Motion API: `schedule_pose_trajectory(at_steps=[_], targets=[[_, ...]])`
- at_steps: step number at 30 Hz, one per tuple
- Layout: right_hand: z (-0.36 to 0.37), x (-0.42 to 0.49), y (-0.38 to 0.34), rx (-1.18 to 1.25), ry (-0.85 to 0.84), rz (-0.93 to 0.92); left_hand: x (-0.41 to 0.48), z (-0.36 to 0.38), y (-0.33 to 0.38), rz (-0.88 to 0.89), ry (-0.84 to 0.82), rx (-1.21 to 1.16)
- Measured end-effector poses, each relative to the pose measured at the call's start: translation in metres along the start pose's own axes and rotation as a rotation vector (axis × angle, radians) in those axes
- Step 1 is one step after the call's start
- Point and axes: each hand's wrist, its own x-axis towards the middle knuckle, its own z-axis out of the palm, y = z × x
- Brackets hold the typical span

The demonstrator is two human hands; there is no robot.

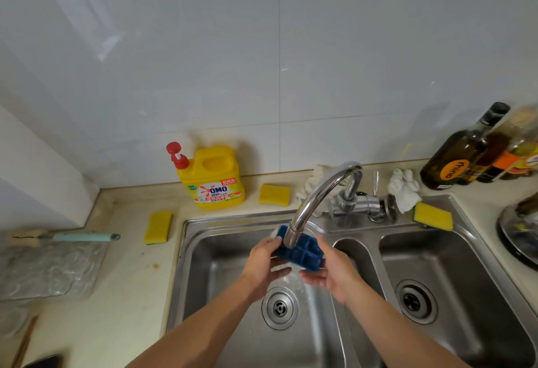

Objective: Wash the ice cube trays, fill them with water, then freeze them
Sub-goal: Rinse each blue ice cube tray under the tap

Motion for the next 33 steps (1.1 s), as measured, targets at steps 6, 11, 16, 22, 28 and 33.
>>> schedule_pose_trajectory(at_steps=[6, 11, 16, 22, 28, 33], targets=[[0.02, 0.003, -0.004, -0.15, -0.004, -0.046, -0.002, -0.011, 0.004, -0.05, 0.062, 0.083], [0.012, 0.005, 0.0, -0.151, 0.069, 0.018, -0.003, -0.016, 0.004, -0.05, 0.027, 0.23], [0.005, 0.002, 0.002, -0.15, 0.06, 0.056, -0.001, -0.012, -0.003, -0.061, 0.044, 0.34], [0.0, -0.007, 0.006, -0.21, 0.059, 0.062, 0.0, -0.011, -0.008, -0.106, 0.067, 0.344], [-0.009, -0.014, 0.001, -0.097, 0.1, 0.077, -0.005, 0.001, -0.006, -0.127, -0.043, 0.351], [-0.023, -0.021, 0.005, -0.036, 0.038, 0.086, -0.007, 0.006, -0.009, -0.124, -0.008, 0.267]])
